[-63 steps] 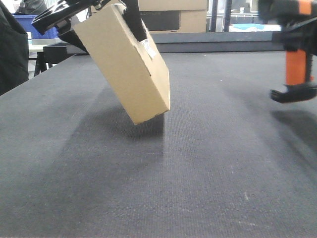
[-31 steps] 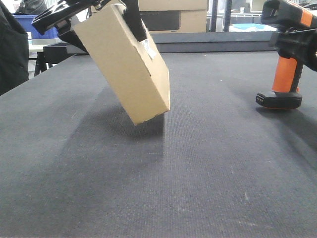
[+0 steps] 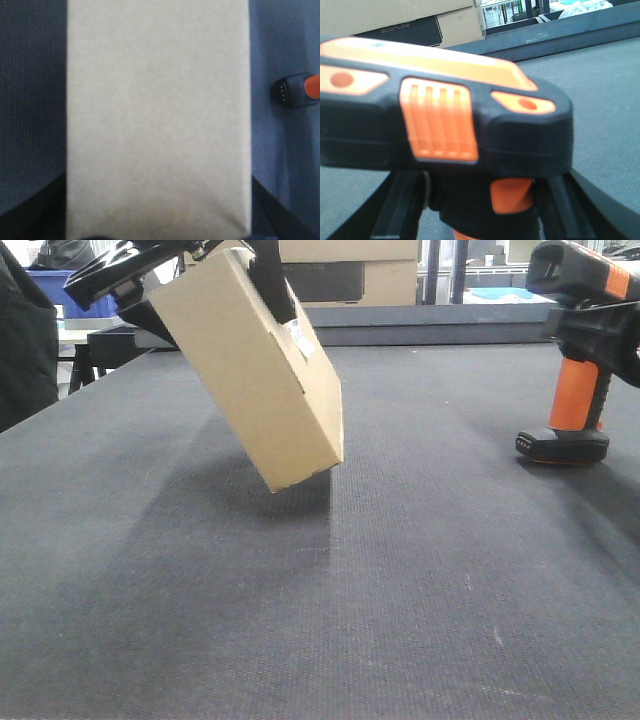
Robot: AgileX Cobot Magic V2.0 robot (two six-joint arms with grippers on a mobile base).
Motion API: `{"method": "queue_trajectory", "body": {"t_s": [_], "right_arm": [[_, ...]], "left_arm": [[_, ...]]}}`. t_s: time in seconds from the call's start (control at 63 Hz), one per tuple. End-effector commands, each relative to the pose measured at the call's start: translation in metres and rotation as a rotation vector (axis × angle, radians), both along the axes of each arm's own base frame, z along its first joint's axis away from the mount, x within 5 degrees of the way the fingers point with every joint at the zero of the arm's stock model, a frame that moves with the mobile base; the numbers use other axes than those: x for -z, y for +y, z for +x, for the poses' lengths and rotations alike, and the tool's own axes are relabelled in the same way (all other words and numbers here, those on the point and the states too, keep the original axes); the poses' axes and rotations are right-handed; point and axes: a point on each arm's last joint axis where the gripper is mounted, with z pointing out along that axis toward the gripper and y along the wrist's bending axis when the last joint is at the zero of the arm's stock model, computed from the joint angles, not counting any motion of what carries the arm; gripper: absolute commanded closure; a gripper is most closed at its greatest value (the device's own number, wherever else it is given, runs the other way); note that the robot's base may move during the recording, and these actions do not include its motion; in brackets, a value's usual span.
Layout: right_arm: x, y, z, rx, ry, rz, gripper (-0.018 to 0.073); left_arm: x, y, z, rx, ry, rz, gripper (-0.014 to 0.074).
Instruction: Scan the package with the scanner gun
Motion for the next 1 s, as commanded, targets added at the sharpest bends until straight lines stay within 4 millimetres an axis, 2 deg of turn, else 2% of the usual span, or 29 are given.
{"method": "queue_trajectory", "body": {"t_s": [0.0, 0.143, 0.461, 0.746, 0.842, 0.985], "right_arm": [[-0.006, -0.001, 0.001, 0.006, -0.037, 0.004, 0.0396], [-0.004, 0.0, 0.001, -0.002, -0.022, 0.001, 0.0232], [-0.01, 0.003, -0.005, -0.041, 0.076, -0.006, -0.0004], [-0.016, 0.009, -0.012, -0.108, 0.12, -0.053, -0.0001], [-0.017, 0.009, -0.022, -0.113, 0.121, -0.056, -0.0001], [-0.009, 0.009, -0.048, -0.114, 0.164, -0.054, -0.0001]], "left_arm": [[-0.004, -0.002, -0.001, 0.0, -0.012, -0.016, 0.0707], [-0.004, -0.002, -0.001, 0.0, -0.012, -0.016, 0.0707], [-0.003, -0.001, -0.002, 0.003, 0.002, -0.01, 0.0707], [-0.006, 0.005, 0.0, -0.002, -0.019, 0.025, 0.0707], [-0.016, 0.016, 0.001, -0.016, -0.041, 0.05, 0.0707], [-0.034, 0.042, 0.003, -0.053, -0.087, 0.148, 0.0707]]}}
